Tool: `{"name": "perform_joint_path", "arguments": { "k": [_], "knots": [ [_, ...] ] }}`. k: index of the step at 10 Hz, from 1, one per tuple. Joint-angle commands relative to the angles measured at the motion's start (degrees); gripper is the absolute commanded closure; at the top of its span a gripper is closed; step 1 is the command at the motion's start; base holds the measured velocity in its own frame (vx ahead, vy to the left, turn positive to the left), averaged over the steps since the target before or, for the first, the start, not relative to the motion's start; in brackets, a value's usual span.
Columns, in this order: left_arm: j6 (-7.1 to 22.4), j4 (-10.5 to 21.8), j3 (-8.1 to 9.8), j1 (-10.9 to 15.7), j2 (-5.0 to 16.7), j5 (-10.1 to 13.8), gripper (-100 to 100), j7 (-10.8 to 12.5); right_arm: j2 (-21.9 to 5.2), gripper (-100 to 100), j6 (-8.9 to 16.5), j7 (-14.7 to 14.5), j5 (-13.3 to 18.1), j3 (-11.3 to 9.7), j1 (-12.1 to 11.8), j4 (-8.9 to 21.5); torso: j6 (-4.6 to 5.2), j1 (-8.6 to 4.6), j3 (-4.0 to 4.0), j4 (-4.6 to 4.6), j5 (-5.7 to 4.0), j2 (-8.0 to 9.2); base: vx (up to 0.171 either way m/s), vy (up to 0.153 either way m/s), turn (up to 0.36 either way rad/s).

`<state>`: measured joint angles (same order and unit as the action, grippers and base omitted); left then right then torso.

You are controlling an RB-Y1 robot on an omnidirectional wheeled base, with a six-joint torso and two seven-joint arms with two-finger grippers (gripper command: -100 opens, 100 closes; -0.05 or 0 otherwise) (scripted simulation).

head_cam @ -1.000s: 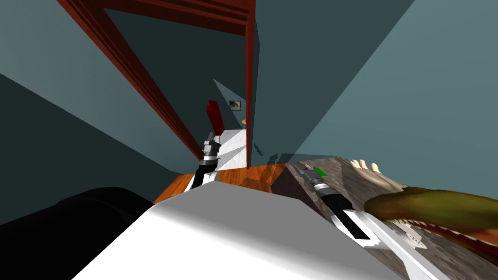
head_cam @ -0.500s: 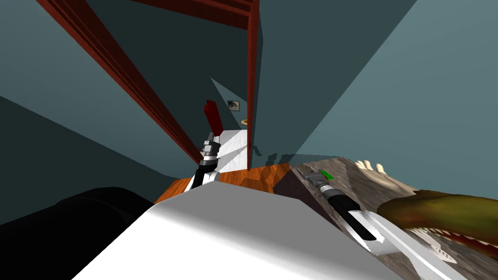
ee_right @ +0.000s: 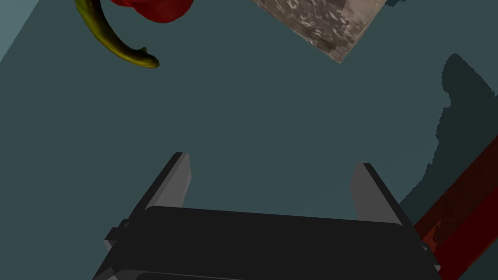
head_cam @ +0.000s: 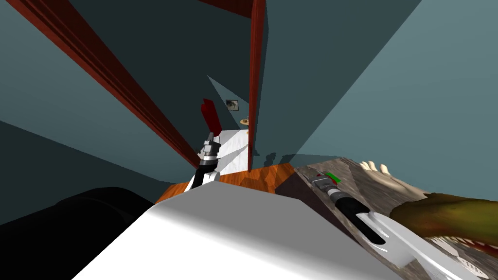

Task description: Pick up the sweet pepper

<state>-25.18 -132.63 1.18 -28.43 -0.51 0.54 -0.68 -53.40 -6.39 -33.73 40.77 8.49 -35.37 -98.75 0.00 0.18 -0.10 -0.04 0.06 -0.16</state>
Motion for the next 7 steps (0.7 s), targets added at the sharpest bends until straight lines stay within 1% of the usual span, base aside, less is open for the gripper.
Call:
{"name": "perform_joint_path", "arguments": {
  "k": [1, 4, 5, 7],
  "knots": [
    [0.0, 0.0, 0.0, 0.0, 0.0, 0.0, 0, 0.0, -2.1, -100, 0.6, -1.5, 1.3, -0.3, 0.3, 2.9, 0.0, 0.0, 0.0, 0.0, 0.0, 0.0, 0.053, 0.058, -0.08],
    [0.0, 0.0, 0.0, 0.0, 0.0, 0.0, 0, 0.0, -5.6, -100, 1.5, -4.1, 3.5, -0.7, 0.6, 7.3, 0.0, 0.04, -0.08, -0.03, 0.0, -0.15, 0.092, 0.076, -0.063],
    [0.0, 0.0, 0.0, 0.0, 0.0, 0.0, 0, 0.0, -6.6, -100, 1.8, -4.8, 4.2, -0.7, 0.6, 8.5, 0.0, 0.09, -0.13, -0.05, 0.02, -0.23, 0.1, 0.054, -0.049],
    [0.0, 0.0, 0.0, 0.0, 0.0, 0.0, 0, 0.0, -8.1, -100, 2.3, -5.9, 5.2, -0.7, 0.7, 10.4, -0.01, -0.09, -0.08, -0.03, -0.02, -0.13, 0.062, 0.026, -0.035]
  ]
}}
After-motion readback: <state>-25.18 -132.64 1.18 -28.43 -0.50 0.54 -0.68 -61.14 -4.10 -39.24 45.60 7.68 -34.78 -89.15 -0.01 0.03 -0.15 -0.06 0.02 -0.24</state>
